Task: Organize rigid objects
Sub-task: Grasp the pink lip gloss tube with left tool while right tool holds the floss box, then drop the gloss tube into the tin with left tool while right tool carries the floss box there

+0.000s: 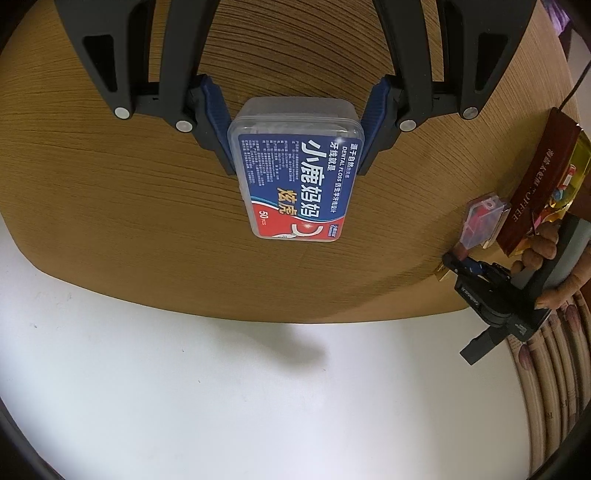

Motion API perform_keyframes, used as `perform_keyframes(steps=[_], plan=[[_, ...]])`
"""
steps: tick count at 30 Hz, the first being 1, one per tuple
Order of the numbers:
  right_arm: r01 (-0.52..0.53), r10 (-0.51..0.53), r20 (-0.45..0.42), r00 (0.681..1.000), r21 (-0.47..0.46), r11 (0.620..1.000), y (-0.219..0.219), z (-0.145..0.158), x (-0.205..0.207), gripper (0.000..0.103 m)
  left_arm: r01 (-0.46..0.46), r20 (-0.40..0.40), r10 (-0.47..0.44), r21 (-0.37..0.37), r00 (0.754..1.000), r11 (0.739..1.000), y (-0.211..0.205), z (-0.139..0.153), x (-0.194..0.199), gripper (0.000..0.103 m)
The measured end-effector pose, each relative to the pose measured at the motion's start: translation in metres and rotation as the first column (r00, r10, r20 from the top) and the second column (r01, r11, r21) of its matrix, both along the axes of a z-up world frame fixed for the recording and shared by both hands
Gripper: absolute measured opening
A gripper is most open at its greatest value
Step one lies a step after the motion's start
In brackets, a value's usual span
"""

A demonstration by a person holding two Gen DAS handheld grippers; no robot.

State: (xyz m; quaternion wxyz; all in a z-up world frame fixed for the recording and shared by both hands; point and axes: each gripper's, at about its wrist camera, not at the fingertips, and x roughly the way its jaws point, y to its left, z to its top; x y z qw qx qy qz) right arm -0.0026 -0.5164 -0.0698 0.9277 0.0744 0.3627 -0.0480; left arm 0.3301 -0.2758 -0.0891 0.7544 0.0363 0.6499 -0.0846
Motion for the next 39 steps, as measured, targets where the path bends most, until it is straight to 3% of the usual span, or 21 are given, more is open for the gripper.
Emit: perform_keyframes(steps=[2,4,7,10,12,15,19,22,26,31,36,39], plan=[[0.002,-0.002,-0.004,1.0,0.0,1.0,0.0,0.0,0.001,0.058,-0.007,0.025,0.008,-0.028,1.0,1.0,0.007,0.012,-0.01,0.02],[0.004,-0.004,-0.006,1.0,0.0,1.0,0.0,0.0,0.002,0.058,0.011,0.103,-0.005,-0.053,0.995,0.999,0.014,0.036,-0.027,0.02],[0.003,-0.003,-0.008,1.0,0.001,1.0,0.0,0.0,0.004,0.058,0.01,0.226,0.017,-0.117,0.974,0.993,0.039,0.081,-0.066,0.02],[0.003,-0.003,-0.016,1.0,-0.002,1.0,0.002,-0.001,0.008,0.058,0.004,0.31,0.037,-0.13,0.95,0.992,0.069,0.119,-0.106,0.02],[0.006,-0.006,-0.016,1.0,-0.004,1.0,0.003,-0.001,0.009,0.058,-0.014,0.328,0.069,-0.168,0.942,0.986,0.099,0.139,-0.135,0.02],[0.009,-0.01,-0.029,1.0,-0.014,1.0,0.005,-0.002,0.013,0.058,-0.094,0.295,0.149,-0.192,0.944,0.977,0.158,0.153,-0.173,0.02],[0.001,-0.004,-0.063,0.998,-0.047,0.999,0.013,-0.007,0.023,0.058,-0.167,0.229,0.198,-0.15,0.953,0.974,0.22,0.127,-0.201,0.02],[0.003,-0.009,-0.082,0.997,-0.067,0.998,0.018,-0.011,0.028,0.058,-0.197,0.196,0.216,-0.112,0.956,0.974,0.242,0.105,-0.206,0.02],[-0.003,-0.007,-0.108,0.994,-0.092,0.996,0.026,-0.016,0.035,0.058,-0.222,0.18,0.232,-0.075,0.956,0.972,0.245,0.083,-0.228,0.02],[-0.013,0.0,-0.133,0.991,-0.1,0.995,0.031,-0.018,0.042,0.058,-0.225,0.137,0.232,-0.067,0.963,0.972,0.25,0.051,-0.22,0.02],[0.009,-0.018,-0.138,0.99,-0.071,0.997,0.039,-0.011,0.04,0.058,-0.19,0.158,0.201,-0.078,0.967,0.979,0.246,0.039,-0.22,0.021],[0.004,-0.012,-0.113,0.994,-0.072,0.997,0.046,0.006,0.035,0.058,-0.175,0.244,0.187,-0.07,0.951,0.982,0.243,0.052,-0.229,0.022]])
